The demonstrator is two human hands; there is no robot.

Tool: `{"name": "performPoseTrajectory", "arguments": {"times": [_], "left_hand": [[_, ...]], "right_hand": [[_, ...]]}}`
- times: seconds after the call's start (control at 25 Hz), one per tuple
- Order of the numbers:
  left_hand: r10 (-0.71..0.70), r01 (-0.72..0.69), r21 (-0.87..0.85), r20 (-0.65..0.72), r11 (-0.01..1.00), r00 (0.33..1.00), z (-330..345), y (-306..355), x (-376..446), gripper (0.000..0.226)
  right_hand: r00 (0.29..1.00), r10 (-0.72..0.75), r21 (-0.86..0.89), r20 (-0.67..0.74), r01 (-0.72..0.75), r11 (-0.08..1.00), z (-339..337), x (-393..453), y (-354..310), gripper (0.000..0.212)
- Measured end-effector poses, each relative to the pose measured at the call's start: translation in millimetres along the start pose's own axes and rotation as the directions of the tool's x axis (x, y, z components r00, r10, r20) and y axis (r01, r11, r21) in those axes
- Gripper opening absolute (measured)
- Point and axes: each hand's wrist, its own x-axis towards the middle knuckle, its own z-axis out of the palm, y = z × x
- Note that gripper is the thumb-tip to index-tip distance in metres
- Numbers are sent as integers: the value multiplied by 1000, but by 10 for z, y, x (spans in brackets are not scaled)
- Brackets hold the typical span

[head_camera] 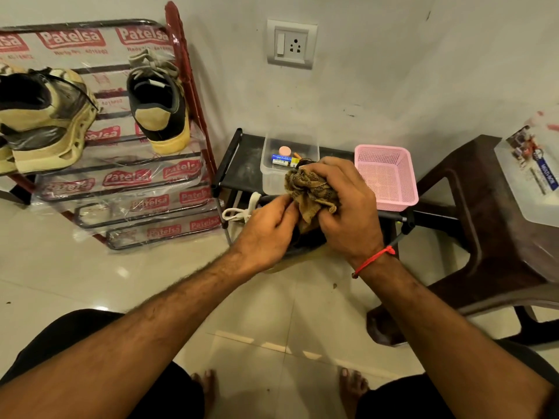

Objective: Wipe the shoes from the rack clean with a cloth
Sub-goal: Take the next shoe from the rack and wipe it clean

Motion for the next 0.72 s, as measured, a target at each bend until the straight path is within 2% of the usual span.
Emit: {"name": "performPoseTrajectory", "arguments": {"times": [0.08,0.16,0.24,0.36,0.44,0.6,0.72], "left_hand": [[-160,143,-214,-62,966,985,-42,8,61,31],[-295,252,-470,-18,846,955,-37,1,88,34],[-383,282,-625,-30,728,923,-52,4,113,35],[-527,248,-811,-87,531,845,-226,-16,242,33],[-548,243,-845,-69,477,833,-292,-8,243,35],[-490,299,-845,51,443,870,-218,101,142,39],[-513,248,-890,17,384,858,-277,98,177,38]], "right_hand": [[998,-60,-35,29,61,998,3,-46,6,51],[992,-111,-96,55,116,989,39,-123,-17,41],[987,-131,-111,95,141,984,120,-227,-54,37],[961,-176,-111,215,203,973,316,-457,-138,39],[957,-194,-113,215,222,968,332,-450,-145,39],[998,-65,-83,13,66,994,144,-66,-33,41],[994,-102,-48,40,104,993,229,-233,-77,32]]}}
